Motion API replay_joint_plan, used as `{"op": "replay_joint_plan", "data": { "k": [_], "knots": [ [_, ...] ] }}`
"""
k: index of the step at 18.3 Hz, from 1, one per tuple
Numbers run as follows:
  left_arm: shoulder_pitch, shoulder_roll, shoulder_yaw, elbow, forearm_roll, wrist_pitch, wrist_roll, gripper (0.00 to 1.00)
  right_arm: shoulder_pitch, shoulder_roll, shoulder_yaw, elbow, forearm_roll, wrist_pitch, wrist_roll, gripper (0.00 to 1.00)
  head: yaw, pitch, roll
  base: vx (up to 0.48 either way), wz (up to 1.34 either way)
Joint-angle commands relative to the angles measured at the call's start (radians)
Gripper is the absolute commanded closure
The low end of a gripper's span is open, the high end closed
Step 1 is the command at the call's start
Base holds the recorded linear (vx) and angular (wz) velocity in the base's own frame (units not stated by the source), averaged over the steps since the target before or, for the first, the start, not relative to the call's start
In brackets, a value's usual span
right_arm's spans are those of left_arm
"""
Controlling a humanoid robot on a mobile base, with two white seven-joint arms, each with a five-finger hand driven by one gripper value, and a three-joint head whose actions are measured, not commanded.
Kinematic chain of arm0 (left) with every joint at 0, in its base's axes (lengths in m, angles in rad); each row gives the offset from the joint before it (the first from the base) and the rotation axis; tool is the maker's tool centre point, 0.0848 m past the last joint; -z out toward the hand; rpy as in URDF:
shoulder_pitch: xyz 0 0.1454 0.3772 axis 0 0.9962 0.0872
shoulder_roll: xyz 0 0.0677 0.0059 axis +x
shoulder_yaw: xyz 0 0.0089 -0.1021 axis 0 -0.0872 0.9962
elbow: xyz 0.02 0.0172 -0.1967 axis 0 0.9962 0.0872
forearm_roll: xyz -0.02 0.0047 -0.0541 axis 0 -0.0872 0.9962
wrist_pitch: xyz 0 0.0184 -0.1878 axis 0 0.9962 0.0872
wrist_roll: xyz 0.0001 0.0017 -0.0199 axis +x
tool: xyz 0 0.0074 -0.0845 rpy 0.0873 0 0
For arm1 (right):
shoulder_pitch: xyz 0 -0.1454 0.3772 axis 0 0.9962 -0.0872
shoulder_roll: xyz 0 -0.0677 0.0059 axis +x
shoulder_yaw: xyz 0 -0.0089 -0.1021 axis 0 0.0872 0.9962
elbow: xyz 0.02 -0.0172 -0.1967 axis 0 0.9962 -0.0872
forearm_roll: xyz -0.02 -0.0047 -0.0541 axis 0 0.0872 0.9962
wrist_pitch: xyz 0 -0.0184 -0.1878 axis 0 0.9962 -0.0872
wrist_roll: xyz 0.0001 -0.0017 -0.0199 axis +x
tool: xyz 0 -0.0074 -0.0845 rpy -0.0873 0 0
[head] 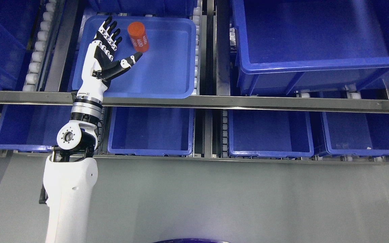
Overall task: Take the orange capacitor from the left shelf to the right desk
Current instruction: 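Close the left hand around the orange capacitor in the blue bin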
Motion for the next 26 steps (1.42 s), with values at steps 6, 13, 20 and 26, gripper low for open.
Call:
{"op": "replay_joint_plan", "data": {
  "k": [6, 13, 20, 26],
  "knots": [
    [0.021, 0.042, 0.129, -0.037, -0.001, -0.013, -0.007, 0.00, -0.002, -0.017, -0.011, -0.034, 0.000, -0.001, 0.002, 0.00, 0.0000, 0.000, 0.000, 0.164, -0.11],
    [0.130, 0.034, 0.025, -0.074, -0.008, -0.013, -0.246, 0.00, -0.002, -0.017, -0.011, -0.034, 0.000, -0.001, 0.002, 0.00, 0.0000, 0.000, 0.000, 0.088, 0.03],
    [0.048, 0.030, 0.030, 0.051, -0.123, -0.009, -0.182, 0.00, -0.002, -0.017, -0.011, -0.034, 0.000, -0.001, 0.002, 0.00, 0.0000, 0.000, 0.000, 0.019, 0.01],
    [-0.015, 0.037, -0.039, 0.160, -0.192, 0.020, -0.195, 0.04, -0.002, -0.017, -0.011, -0.034, 0.000, -0.001, 0.002, 0.00, 0.0000, 0.000, 0.000, 0.000, 0.00]
  ]
}}
